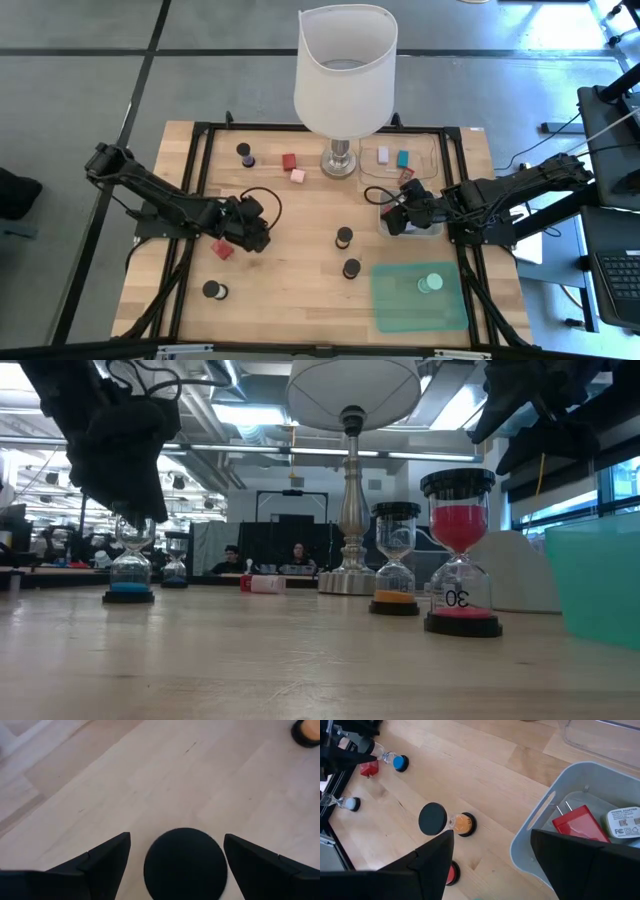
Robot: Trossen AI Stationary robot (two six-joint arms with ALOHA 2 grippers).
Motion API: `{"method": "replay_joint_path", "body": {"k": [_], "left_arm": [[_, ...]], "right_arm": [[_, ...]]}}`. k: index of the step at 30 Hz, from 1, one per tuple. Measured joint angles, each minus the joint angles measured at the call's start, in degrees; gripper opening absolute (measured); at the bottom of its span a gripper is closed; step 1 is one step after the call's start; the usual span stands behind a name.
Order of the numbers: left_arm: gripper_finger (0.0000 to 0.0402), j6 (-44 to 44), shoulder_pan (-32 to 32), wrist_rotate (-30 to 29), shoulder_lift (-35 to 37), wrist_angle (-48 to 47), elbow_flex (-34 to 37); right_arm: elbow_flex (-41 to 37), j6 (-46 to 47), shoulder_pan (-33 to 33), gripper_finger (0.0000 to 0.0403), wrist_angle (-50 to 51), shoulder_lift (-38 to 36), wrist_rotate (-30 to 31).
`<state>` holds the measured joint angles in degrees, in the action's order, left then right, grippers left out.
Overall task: Pick & Place Office items
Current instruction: Move the hourglasses to the middle of the table
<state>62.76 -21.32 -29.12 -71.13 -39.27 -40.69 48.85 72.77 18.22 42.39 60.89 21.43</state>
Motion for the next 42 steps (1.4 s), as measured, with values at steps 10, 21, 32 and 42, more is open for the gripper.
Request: {"method": "replay_joint_path", "body": {"k": [10,21,32,42], "left_arm": [[0.0275,1.0,0.1,3.0,0.0,1.2,0.8],[0.0204,-4.1,0.1,5.3,-0.1,9.3,0.9],[0.0204,-21.1,0.8,12.5,-15.2,18.2,-11.8],[0.0206,-36.0,2.2,15.9,-28.6,17.1,-26.9]], "right_arm": [[0.0,0.0,0.0,0.0267,0.0,0.0,0.0],[0.0,0.0,0.0,0.0267,0.0,0.0,0.0],[0.0,0.0,0.0,0.0267,0.0,0.0,0.0],[0.0,0.0,0.0,0.0267,0.0,0.0,0.0]]}}
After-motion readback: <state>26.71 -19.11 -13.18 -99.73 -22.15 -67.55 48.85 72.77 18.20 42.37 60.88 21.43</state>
